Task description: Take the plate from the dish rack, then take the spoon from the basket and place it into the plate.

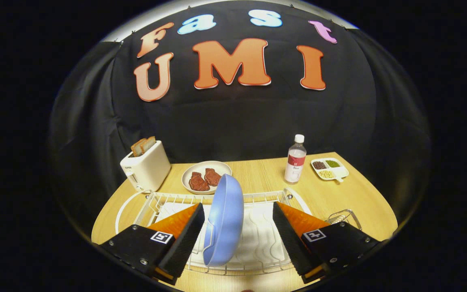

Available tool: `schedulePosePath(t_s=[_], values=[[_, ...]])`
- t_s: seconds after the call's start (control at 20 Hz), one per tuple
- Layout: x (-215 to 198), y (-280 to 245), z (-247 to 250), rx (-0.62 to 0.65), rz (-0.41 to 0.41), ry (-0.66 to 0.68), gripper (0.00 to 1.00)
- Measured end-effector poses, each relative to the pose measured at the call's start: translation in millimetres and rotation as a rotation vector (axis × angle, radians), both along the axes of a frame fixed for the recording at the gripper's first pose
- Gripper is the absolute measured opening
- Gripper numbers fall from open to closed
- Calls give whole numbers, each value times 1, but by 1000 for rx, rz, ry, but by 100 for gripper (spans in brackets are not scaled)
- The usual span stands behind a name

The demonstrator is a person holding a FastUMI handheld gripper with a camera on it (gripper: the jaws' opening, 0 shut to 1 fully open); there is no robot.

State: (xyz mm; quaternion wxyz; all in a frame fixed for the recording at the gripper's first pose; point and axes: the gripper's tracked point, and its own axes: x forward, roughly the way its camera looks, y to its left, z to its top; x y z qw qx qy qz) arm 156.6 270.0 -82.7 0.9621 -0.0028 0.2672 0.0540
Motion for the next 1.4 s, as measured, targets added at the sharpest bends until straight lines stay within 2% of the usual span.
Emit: schedulePosePath(t_s=[0.15,0.25,0.3,0.35,0.4,0.45,0.5,1.0,1.4], values=[[11,10,-21,26,-19,90,100],[17,9,-32,5,-39,121,84],[18,8,-36,-7,-49,130,71],[21,7,-39,-15,-60,138,63],[20,4,-37,-29,-87,146,43],[23,-2,-39,-48,-113,142,33],[22,-3,-39,-54,-119,145,29],[22,-3,2,-200,-133,41,26],[-6,-23,33,-63,-141,9,26]])
